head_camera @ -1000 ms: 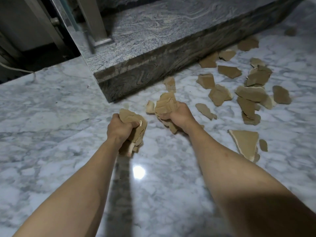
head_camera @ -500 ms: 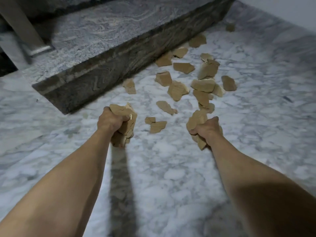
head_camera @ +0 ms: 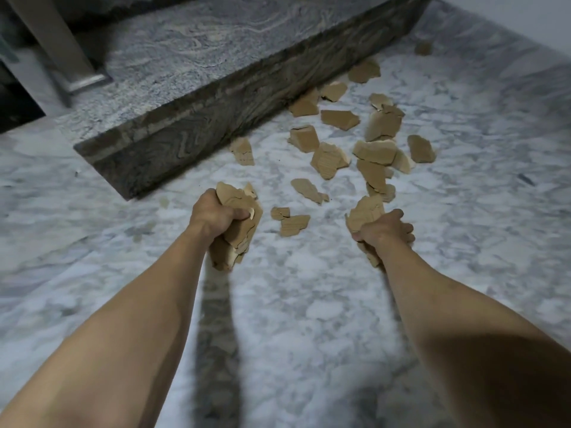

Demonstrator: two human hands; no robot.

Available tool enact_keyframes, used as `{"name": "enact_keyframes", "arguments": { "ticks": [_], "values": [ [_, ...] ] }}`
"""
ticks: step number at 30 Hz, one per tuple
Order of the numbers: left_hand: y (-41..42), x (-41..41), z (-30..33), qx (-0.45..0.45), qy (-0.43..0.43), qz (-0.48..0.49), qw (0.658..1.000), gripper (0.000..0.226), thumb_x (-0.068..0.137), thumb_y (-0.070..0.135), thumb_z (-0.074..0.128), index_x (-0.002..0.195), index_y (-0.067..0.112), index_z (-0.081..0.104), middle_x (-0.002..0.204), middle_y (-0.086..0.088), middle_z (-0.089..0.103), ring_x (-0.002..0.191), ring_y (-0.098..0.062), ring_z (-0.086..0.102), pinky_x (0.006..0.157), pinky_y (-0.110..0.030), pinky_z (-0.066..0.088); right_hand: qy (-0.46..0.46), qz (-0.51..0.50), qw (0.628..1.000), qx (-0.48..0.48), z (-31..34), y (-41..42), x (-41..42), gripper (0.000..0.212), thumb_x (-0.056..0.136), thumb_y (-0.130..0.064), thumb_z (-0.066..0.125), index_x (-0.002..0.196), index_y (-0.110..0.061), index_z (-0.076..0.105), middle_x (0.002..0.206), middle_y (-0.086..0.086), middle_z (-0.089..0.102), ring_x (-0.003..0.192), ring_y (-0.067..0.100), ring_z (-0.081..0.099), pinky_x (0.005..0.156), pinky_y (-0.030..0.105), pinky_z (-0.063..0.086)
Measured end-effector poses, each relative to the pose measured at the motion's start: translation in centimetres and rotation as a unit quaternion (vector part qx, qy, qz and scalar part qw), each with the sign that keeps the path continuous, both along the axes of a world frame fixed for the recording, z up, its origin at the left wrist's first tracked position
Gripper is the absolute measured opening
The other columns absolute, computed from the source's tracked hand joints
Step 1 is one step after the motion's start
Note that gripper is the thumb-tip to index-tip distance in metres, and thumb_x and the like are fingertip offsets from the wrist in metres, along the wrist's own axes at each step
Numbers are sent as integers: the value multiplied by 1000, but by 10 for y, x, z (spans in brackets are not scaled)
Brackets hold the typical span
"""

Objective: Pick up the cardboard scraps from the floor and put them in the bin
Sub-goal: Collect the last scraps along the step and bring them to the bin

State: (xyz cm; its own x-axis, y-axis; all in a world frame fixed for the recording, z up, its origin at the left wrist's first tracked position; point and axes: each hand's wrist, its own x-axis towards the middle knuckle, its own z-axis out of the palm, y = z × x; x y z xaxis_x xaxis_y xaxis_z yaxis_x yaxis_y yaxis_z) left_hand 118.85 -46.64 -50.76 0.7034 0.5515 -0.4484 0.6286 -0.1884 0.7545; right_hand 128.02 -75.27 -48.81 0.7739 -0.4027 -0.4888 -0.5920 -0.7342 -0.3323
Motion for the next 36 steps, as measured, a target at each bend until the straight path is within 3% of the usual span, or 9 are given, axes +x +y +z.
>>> {"name": "enact_keyframes", "arguments": {
  "ticks": [4,9,13,17,22,26,28,32,36],
  "values": [
    [-1,-7,11,7,-41,-11,999,52,74,25,88,113,14,55,113,-3,66,106,-26,62,94,-44,53,-8,-81,984,157,0,12,-12,109,70,-6,89,147,-10,12,147,23,41,130,40,46,100,48,46],
    [0,-7,24,22,-122,18,992,45,78,20,85,111,17,54,108,0,67,104,-25,63,93,-42,53,-30,-16,958,283,8,53,-19,67,64,1,89,121,-3,54,122,12,65,108,30,63,82,33,53],
    [-2,-9,24,-99,-188,138,967,45,78,13,85,110,17,54,105,-1,70,103,-25,68,94,-43,57,-39,-41,885,463,16,89,-22,67,62,6,86,122,-8,61,107,9,74,98,30,71,83,46,61],
    [-25,-11,18,-208,-200,179,940,45,78,11,84,113,13,55,106,-8,71,101,-28,70,91,-45,59,-94,25,942,321,11,128,-38,66,68,-7,81,128,-20,55,109,4,71,100,30,67,92,42,56],
    [-37,-18,14,-292,-182,165,924,52,68,-1,77,116,7,61,106,-16,75,99,-36,73,83,-53,61,-105,87,959,250,10,147,-46,36,81,-13,62,115,-21,57,109,2,70,101,31,67,89,34,54],
    [-23,-31,4,-304,-155,186,921,62,62,1,81,121,7,63,107,-13,76,98,-33,74,88,-54,60,-56,107,945,303,10,127,-26,58,75,4,75,126,-12,55,113,4,69,99,24,65,87,32,55],
    [-17,-34,1,-303,-152,209,917,58,65,2,82,120,8,66,107,-11,77,99,-32,74,89,-52,60,-38,127,943,306,15,111,-13,69,71,5,80,134,-10,54,123,6,67,113,29,63,95,36,53],
    [-11,-37,-4,-312,-144,256,904,57,69,10,79,125,9,65,113,-16,75,101,-36,73,82,-50,62,70,307,931,186,9,96,-11,101,76,-3,82,157,-14,21,151,7,41,140,30,39,107,36,40],
    [-21,-36,1,-351,-111,224,903,31,86,14,65,116,7,68,96,-15,78,77,-28,76,58,-34,60,-11,358,929,94,-14,100,-18,54,75,-12,77,123,-13,53,123,9,59,119,32,55,97,38,49]
  ]
}}
